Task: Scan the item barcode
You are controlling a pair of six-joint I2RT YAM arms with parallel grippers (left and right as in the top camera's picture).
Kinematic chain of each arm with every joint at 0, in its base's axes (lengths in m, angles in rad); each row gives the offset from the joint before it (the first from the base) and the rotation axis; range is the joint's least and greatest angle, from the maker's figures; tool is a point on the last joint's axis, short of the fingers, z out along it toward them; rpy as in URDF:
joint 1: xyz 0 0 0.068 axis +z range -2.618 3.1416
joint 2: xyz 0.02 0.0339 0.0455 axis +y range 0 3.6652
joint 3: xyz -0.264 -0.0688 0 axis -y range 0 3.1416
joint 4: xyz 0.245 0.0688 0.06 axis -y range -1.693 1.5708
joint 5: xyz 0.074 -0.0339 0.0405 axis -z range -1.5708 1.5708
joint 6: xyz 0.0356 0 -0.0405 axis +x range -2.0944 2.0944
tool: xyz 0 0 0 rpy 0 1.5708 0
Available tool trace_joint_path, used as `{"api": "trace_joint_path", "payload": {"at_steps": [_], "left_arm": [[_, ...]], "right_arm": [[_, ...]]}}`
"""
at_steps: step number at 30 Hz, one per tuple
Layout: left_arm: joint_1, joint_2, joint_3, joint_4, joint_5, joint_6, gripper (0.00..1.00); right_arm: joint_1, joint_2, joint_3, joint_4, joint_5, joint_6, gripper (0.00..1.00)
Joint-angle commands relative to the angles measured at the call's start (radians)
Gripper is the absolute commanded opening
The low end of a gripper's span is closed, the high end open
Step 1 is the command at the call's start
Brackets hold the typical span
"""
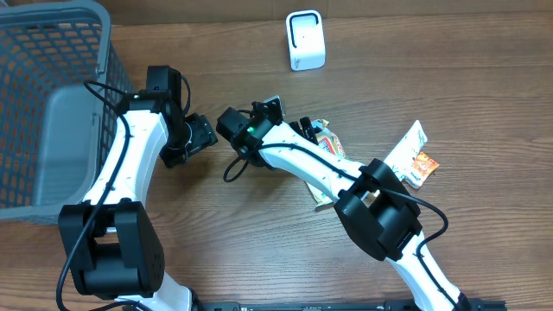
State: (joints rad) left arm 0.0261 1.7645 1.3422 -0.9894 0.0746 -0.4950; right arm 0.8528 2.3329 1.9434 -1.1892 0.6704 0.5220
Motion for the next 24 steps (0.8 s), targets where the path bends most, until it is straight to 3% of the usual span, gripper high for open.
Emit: {"api": "trace_joint_path", "payload": {"at_steps": [1,12,14,17,21,23,24], "left_arm": [[0.0,0.003,0.014,-0.003,-0.007,0.001,0.76],[0.0,0.003,0.014,-0.008,-0.007,0.001,0.76],[0.0,0.003,0.014,-0.008,-0.007,0.002,0.76],[0.0,0.003,0.014,-0.008,-0.008,0.002,0.77],[0.0,0.003,0.014,-0.009,-0.007,0.01,0.77],[0.0,0.003,0.014,-0.009,-0.007,0.022,0.77],[0.0,0.003,0.014,-0.01,-0.007,0.027,0.77]], "right_arm": [[-0.013,0.036,-0.027,0.022,0.114,-0.006,1.0],[-0.06,0.066,-0.119,0.149,0.067,-0.006,1.0],[-0.079,0.066,-0.132,0.164,0.04,-0.006,0.96],[-0.108,0.066,-0.143,0.176,-0.005,-0.006,0.75],[-0.152,0.066,-0.144,0.194,-0.072,-0.006,0.56],[-0.172,0.066,-0.143,0.199,-0.11,-0.007,0.36],[-0.183,0.066,-0.143,0.2,-0.133,-0.007,0.2]]}}
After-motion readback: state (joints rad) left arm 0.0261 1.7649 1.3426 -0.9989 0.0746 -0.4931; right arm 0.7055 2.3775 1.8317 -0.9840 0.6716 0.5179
